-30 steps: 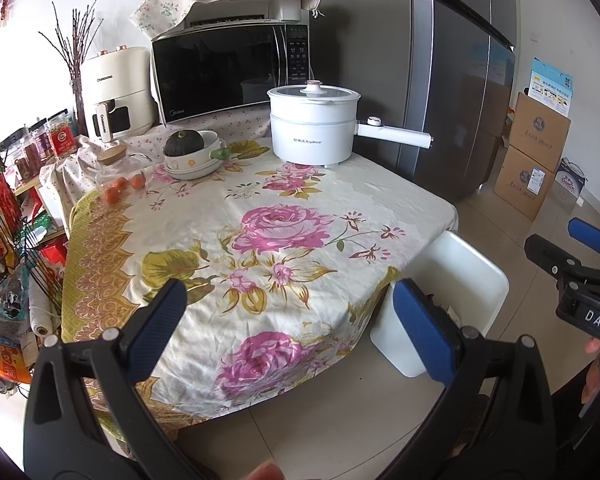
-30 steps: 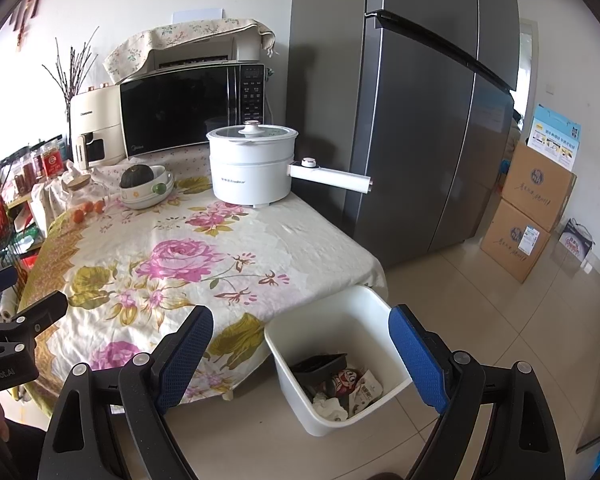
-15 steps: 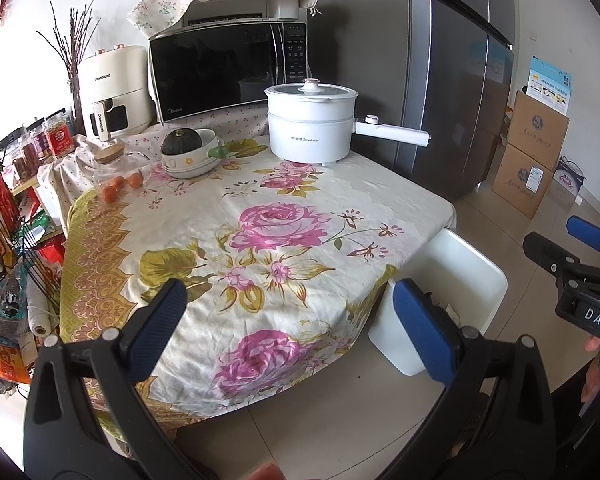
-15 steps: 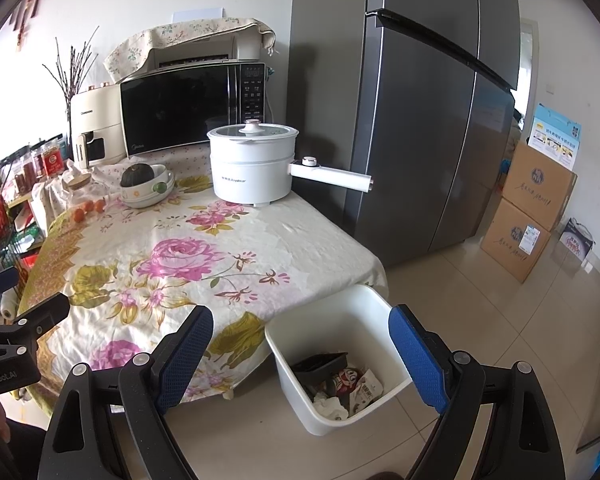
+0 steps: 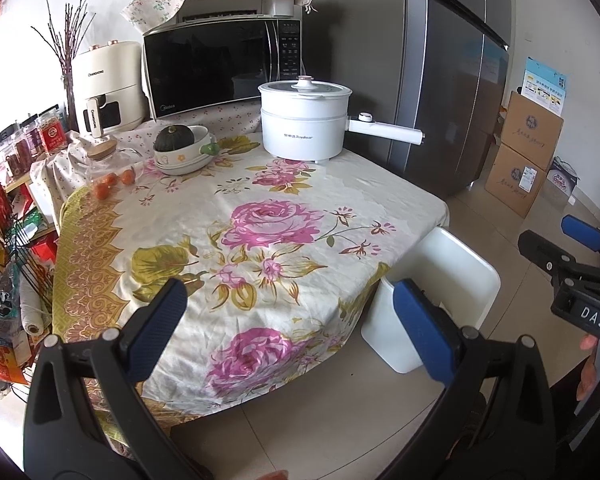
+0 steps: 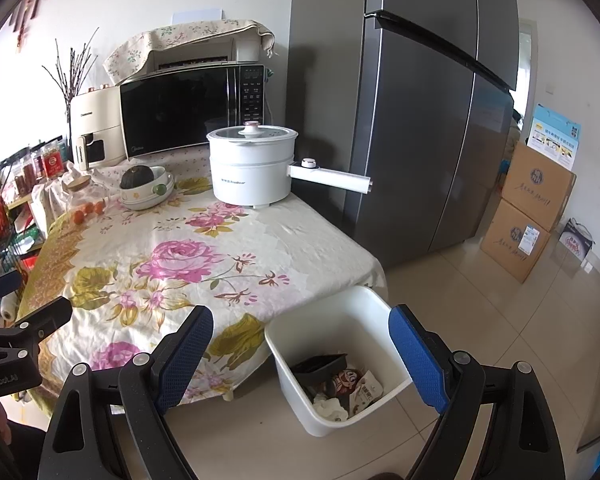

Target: Collect trash

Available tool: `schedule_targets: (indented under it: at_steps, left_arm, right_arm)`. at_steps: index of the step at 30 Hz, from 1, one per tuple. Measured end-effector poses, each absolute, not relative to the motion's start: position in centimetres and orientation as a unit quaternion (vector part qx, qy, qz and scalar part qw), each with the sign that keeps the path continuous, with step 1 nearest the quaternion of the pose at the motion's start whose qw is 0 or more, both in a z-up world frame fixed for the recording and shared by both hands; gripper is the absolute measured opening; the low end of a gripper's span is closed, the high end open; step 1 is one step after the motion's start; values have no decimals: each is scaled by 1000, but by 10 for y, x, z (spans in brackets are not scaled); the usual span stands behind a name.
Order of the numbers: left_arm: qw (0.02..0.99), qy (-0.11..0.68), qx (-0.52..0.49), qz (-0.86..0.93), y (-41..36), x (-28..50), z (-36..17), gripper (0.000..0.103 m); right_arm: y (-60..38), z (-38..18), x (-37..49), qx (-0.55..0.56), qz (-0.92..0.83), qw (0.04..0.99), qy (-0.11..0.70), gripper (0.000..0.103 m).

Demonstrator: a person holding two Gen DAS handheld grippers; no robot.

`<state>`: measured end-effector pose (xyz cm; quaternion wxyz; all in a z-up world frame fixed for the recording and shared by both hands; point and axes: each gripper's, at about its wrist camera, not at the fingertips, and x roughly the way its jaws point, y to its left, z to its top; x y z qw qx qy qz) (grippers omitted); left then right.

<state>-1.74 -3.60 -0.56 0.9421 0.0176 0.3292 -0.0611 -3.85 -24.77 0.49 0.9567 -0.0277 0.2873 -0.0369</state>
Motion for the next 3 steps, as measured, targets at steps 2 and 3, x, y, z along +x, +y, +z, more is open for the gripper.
schedule_targets:
  at_steps: [2,3]
  left_arm:
    - [941,333,8,-67,-33,-16,-5,102]
    - [938,338,2,-71,-31,-14,-5,102]
  right_arm:
    - [-248,5,-38,-27,-37,957,288,91]
    - [-248,5,-38,-27,-38,957,287,91]
